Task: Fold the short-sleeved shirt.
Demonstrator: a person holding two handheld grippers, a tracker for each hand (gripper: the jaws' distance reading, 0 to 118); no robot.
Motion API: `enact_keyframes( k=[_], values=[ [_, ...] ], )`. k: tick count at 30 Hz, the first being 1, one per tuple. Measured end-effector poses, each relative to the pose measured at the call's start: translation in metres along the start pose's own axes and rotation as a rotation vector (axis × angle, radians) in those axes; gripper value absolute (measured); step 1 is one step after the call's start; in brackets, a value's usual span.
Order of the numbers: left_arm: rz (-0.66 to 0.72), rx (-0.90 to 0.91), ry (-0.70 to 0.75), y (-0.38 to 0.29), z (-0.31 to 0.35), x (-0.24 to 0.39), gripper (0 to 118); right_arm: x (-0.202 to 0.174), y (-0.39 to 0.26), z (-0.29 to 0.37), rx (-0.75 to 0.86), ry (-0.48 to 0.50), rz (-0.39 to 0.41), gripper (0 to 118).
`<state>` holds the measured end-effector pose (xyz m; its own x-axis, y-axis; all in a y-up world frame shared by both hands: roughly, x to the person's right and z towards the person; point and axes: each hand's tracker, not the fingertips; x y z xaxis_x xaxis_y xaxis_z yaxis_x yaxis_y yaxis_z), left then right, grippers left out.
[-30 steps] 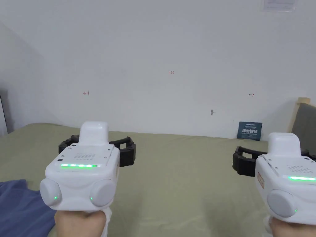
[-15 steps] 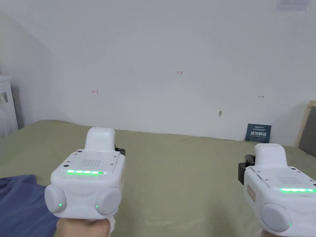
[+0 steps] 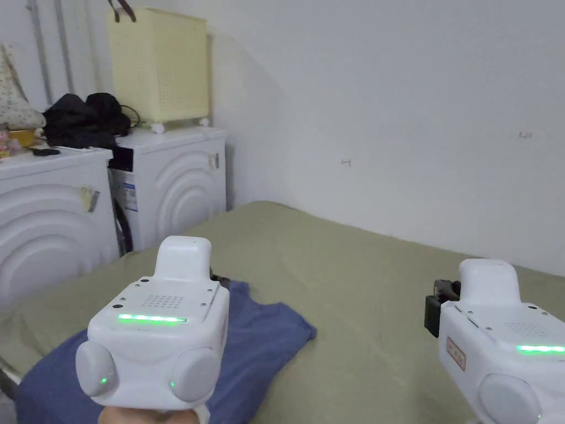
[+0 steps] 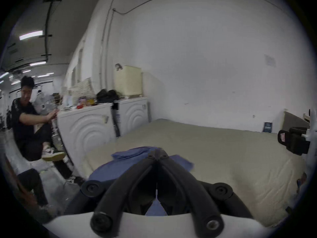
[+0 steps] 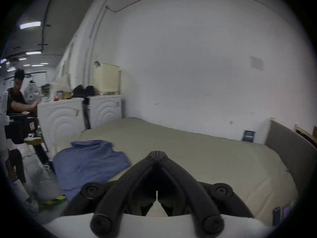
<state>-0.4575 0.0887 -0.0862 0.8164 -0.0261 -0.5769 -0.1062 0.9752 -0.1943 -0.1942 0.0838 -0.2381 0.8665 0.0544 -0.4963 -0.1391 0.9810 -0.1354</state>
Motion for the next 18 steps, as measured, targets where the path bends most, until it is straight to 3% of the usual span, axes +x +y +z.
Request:
enact_keyframes(
  k=[4,9,13,18],
  values=[
    [0.035,-0.045,0.060,-0.013,0.007,-0.033,0,-0.035,-0.008,-0.016,-0.041,0.107,0.020,0],
    [0.016,-0.067,0.075,-0.017,-0.003,-0.041,0,-0.044,-0.016,-0.026,-0.052,0.133,0.034,0],
    [-0.010,-0.151,0.000,-0.018,-0.041,-0.034,0,-0.023,-0.024,-0.031,-0.067,0.117,0.034,0],
    [0.020,-0.338,-0.128,-0.023,-0.142,-0.024,0,0.026,-0.041,-0.035,-0.114,0.037,0.046,0]
  ],
)
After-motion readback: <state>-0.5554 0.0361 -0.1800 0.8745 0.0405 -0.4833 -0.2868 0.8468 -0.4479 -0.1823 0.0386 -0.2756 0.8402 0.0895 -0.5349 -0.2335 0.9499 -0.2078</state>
